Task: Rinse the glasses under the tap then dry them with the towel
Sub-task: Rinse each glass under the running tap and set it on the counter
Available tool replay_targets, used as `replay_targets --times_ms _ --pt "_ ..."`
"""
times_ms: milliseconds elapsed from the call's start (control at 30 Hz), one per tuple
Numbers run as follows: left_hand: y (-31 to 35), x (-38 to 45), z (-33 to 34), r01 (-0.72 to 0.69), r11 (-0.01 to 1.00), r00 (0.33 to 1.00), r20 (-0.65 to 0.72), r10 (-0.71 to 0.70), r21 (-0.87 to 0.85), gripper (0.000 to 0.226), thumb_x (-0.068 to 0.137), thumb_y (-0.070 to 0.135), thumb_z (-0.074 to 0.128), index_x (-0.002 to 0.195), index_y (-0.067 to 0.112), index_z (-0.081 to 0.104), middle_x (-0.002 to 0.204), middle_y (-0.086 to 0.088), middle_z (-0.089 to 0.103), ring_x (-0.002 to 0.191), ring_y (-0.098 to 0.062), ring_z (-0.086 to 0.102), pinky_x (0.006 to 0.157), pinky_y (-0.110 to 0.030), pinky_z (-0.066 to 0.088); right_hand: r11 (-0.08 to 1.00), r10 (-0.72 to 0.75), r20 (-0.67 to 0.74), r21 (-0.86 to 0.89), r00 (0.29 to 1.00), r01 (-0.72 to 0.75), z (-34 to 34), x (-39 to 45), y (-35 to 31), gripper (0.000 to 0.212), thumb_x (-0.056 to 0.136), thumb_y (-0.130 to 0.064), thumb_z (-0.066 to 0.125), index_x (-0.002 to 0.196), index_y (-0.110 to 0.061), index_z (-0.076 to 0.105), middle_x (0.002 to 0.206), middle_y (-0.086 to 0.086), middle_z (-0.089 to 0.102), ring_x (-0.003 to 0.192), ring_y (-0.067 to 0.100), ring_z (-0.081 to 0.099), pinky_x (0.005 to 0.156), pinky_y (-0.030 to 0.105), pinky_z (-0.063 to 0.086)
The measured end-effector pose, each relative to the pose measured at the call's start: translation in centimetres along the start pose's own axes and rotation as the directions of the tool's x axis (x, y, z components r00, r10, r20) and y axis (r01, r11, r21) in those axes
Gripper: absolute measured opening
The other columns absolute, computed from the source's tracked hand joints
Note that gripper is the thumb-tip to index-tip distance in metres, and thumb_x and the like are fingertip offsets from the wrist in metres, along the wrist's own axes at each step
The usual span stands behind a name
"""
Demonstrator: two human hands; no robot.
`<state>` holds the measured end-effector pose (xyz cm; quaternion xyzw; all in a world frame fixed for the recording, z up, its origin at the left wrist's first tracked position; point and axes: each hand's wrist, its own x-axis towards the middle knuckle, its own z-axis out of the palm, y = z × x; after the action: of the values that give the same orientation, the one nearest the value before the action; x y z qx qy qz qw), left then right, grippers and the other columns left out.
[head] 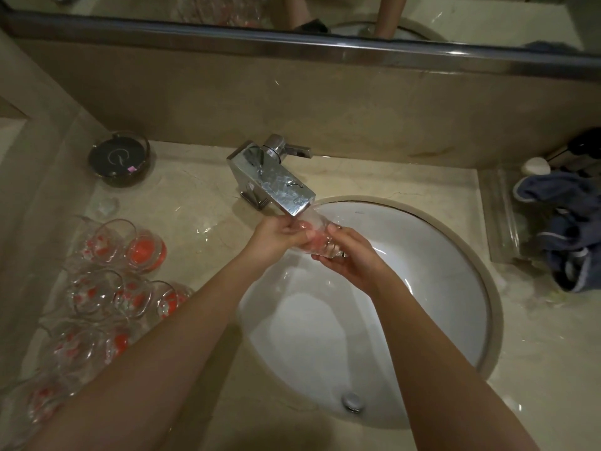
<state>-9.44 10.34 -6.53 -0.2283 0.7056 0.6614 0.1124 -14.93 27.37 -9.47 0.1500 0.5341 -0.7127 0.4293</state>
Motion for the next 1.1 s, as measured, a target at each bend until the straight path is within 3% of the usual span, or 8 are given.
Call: replay_targets --times_ms 133,233,400,500,700,800,900,1100 --pt "0.1 0.1 0.1 0.049 0.997 0.994 0.099 -0.042 -0.066 0.02 0.088 0.003 0.065 0.106 -0.006 0.068 0.095 -0.014 0.074 0.083 -0.015 0.072 0.079 -0.018 0.052 0.997 -0.061 0.058 -0.035 0.996 0.063 -0.3 -0.2 -0.7 0.033 0.084 -0.006 0.07 0.114 -0.014 0.059 0.107 0.007 0.066 0.088 0.022 0.071 0.083 0.032 0.056" --pt "0.4 0.0 0.2 0.073 0.985 0.988 0.147 -0.05 -0.154 0.015 0.091 0.004 0.061 0.102 0.0 0.069 0.087 -0.005 0.076 0.083 -0.014 0.073 0.075 -0.015 0.052 0.992 -0.098 0.105 -0.073 0.99 0.106 -0.6 0.1 -1.1 0.05 0.07 0.008 0.075 0.109 -0.019 0.059 0.112 0.006 0.062 0.093 0.022 0.065 0.086 0.033 0.053" --pt "0.8 0.2 0.5 0.076 0.977 0.986 0.158 -0.045 -0.197 0.016 0.088 -0.002 0.062 0.102 0.002 0.068 0.092 -0.01 0.075 0.086 -0.019 0.073 0.079 -0.02 0.055 0.981 0.031 0.112 -0.195 0.993 -0.009 -0.3 0.0 -2.3 0.04 0.093 -0.036 0.063 0.118 -0.005 0.064 0.115 0.017 0.068 0.102 0.026 0.069 0.088 0.035 0.057" --pt "0.9 0.1 0.9 0.08 0.974 0.986 0.163 -0.045 -0.212 0.02 0.088 -0.004 0.062 0.095 0.013 0.07 0.09 -0.008 0.075 0.083 -0.018 0.073 0.081 -0.023 0.056 0.96 0.094 0.066 -0.271 0.993 -0.073 0.1 0.0 -2.5 0.047 0.094 -0.047 0.057 0.111 -0.005 0.069 0.097 0.011 0.072 0.084 0.018 0.07 0.075 0.026 0.058" --pt "1.1 0.3 1.2 0.093 0.935 0.991 0.121 -0.055 -0.342 0.023 0.09 -0.004 0.057 0.095 0.018 0.062 0.085 0.003 0.076 0.08 -0.012 0.072 0.084 -0.023 0.055 0.971 -0.054 0.101 -0.228 0.993 0.076 -0.6 0.2 -2.0 0.038 0.082 0.0 0.072 0.113 -0.017 0.059 0.108 0.002 0.063 0.087 0.018 0.068 0.076 0.032 0.058" --pt "1.0 0.3 1.2 0.079 0.941 0.991 0.132 -0.037 -0.329 0.029 0.089 -0.006 0.058 0.099 0.021 0.06 0.092 0.0 0.073 0.08 -0.016 0.071 0.085 -0.027 0.054 0.986 -0.01 0.09 -0.163 0.996 0.025 -0.3 -0.1 -2.2 0.029 0.093 -0.024 0.065 0.118 -0.01 0.062 0.107 0.008 0.067 0.095 0.025 0.068 0.081 0.034 0.059" --pt "1.0 0.3 1.2 0.065 0.948 0.992 0.121 -0.028 -0.312 0.03 0.088 -0.008 0.058 0.1 0.019 0.06 0.089 0.004 0.075 0.08 -0.015 0.072 0.09 -0.032 0.053 0.982 0.099 0.06 -0.165 0.993 -0.088 0.2 -0.5 -2.6 0.043 0.097 -0.045 0.052 0.112 -0.007 0.066 0.093 0.013 0.068 0.077 0.021 0.069 0.069 0.026 0.058" --pt "0.9 0.5 0.4 0.053 0.938 0.988 0.154 0.0 -0.342 0.019 0.092 -0.007 0.053 0.098 0.007 0.063 0.082 0.003 0.076 0.077 -0.01 0.072 0.073 -0.018 0.055 0.974 -0.074 0.142 -0.202 0.987 0.102 -0.1 -0.2 -2.2 0.041 0.086 -0.004 0.069 0.123 -0.015 0.057 0.112 0.01 0.062 0.094 0.024 0.065 0.083 0.032 0.056"
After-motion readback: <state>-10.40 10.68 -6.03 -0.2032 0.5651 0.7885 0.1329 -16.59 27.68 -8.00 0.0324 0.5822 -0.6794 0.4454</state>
